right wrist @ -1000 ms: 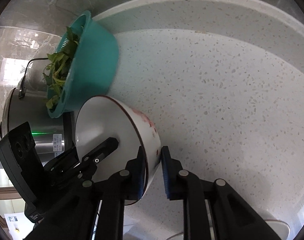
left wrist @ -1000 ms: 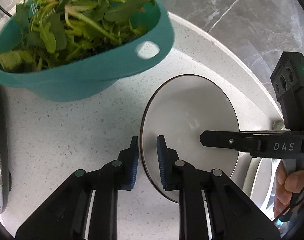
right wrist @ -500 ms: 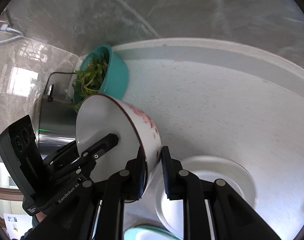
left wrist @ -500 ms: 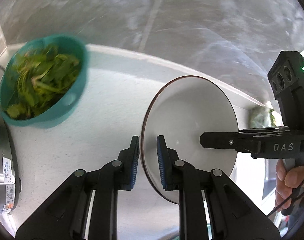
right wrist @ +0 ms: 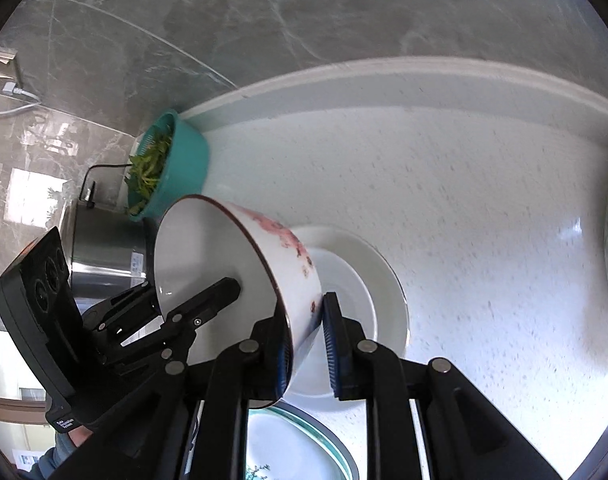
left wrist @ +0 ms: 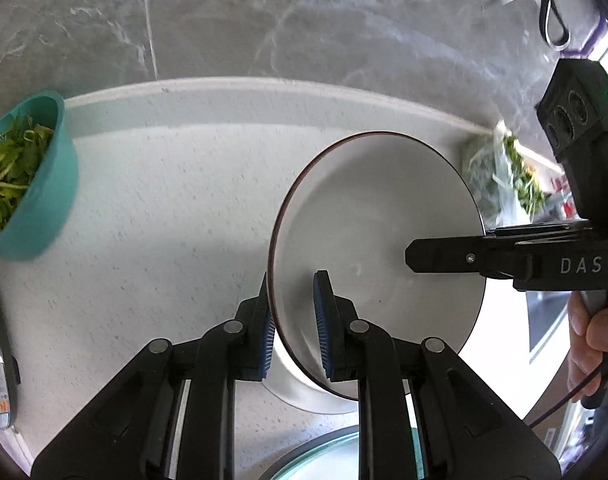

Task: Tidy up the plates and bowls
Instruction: 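Lift the red-flowered bowl, lower it into the white bowl, open gripper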

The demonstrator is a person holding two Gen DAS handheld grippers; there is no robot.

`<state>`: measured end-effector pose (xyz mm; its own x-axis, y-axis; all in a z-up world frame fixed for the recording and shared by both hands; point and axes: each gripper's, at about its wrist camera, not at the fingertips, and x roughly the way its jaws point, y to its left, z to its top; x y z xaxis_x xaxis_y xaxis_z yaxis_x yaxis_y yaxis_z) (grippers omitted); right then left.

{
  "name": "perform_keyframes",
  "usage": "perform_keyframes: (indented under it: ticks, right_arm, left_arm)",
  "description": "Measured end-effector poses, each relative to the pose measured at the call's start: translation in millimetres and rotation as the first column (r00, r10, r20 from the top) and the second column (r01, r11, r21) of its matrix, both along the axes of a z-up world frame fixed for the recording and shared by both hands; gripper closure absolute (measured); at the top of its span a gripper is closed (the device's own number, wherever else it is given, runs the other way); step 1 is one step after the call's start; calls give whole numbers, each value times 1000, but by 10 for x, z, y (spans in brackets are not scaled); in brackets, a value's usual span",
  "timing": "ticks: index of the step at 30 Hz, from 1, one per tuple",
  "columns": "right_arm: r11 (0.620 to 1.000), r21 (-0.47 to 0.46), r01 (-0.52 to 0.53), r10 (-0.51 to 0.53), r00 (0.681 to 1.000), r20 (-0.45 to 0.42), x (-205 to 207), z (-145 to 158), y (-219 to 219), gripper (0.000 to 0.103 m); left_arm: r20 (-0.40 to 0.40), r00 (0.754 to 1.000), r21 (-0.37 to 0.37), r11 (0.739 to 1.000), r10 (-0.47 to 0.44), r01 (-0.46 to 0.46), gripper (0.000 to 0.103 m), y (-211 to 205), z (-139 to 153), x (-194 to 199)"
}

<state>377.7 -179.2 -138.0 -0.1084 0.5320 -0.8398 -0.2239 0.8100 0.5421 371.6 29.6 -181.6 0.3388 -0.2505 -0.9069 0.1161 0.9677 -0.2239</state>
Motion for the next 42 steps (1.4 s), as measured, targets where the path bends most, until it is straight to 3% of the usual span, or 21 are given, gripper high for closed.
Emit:
perform_keyframes:
  ticks: [17,26,33,42]
  right_arm:
    - [994,-103,-42,40,999,-18,-243,-278,33,85]
    - [988,-146,-47,54,998,39,-247,-217,78,83]
    - [994,-107,-12,15,1000,24,-240,-166,8,66]
    - [984,-171,-53,68,994,82,-281,-138,58,71]
  left_arm:
    - [-82,995,65,996,-54,59,85,-208,-496,-186]
    - [-76,995,62,996,-59,64,82,-220,-526,-96]
    - [-76,996,62,996,-53,58,82,-199,-526,-54]
    - [-64,997,39,998,-46,49,82,-177,-515,-71]
